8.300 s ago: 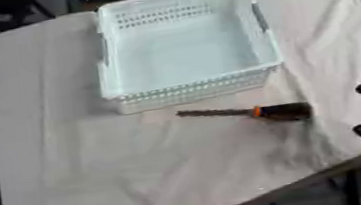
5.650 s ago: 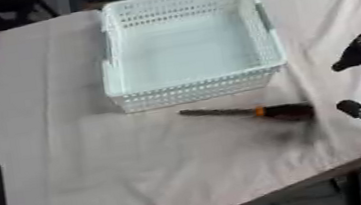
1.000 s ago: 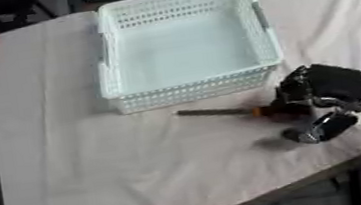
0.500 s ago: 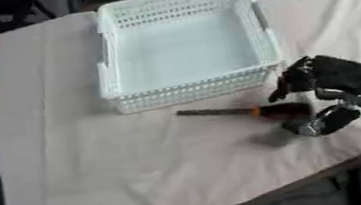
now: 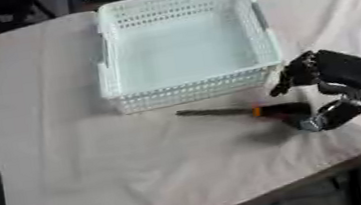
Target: Pick up objects on the table and place them in the box.
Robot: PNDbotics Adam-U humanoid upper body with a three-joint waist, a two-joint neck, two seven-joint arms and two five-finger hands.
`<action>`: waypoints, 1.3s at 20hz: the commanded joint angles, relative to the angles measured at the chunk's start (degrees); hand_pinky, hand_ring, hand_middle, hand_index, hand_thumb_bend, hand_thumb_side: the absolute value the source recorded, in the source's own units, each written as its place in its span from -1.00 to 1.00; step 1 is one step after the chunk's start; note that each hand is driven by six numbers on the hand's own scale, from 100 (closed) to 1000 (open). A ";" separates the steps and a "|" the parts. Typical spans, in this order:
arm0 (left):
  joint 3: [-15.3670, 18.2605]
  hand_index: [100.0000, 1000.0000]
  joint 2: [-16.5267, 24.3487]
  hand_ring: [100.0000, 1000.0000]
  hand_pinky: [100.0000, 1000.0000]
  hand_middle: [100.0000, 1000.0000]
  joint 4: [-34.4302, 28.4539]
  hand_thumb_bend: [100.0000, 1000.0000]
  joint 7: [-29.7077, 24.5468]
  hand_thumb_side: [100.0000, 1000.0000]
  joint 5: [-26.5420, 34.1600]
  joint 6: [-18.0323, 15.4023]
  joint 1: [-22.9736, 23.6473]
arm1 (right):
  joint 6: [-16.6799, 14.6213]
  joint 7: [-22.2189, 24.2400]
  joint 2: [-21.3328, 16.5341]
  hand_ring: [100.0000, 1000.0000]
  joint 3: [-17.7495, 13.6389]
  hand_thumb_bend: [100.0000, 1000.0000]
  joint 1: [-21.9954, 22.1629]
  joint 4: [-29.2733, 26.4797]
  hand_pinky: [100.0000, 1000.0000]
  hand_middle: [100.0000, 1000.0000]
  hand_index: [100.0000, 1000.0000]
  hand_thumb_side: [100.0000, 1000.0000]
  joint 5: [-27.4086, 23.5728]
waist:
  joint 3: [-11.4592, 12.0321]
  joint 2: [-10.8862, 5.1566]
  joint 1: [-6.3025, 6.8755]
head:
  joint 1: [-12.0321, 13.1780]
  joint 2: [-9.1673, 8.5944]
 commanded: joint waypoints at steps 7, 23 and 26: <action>-0.22 0.66 0.27 0.50 0.29 0.60 -0.95 -0.85 -0.23 0.67 0.57 -0.11 -0.85 | 0.38 -2.00 -2.28 -0.13 -1.68 -0.55 -1.34 2.17 -0.42 -0.13 0.35 0.14 2.75 | 0.09 -0.61 -0.12 | -0.55 -0.02; -0.32 0.66 0.19 0.50 0.30 0.61 -0.95 -0.85 -0.39 0.67 0.74 -0.15 -0.93 | -1.08 -5.29 -2.55 -0.14 -0.75 -0.52 -2.08 6.53 -0.39 -0.10 0.32 0.19 10.63 | 0.38 -0.54 -0.08 | -0.78 -0.02; -0.34 0.66 0.14 0.50 0.30 0.61 -0.95 -0.85 -0.43 0.67 0.77 -0.12 -0.94 | -1.42 -6.68 -2.64 -0.13 -0.43 -0.50 -2.27 7.39 -0.38 -0.10 0.31 0.19 13.10 | 0.46 -0.53 -0.10 | -0.81 -0.02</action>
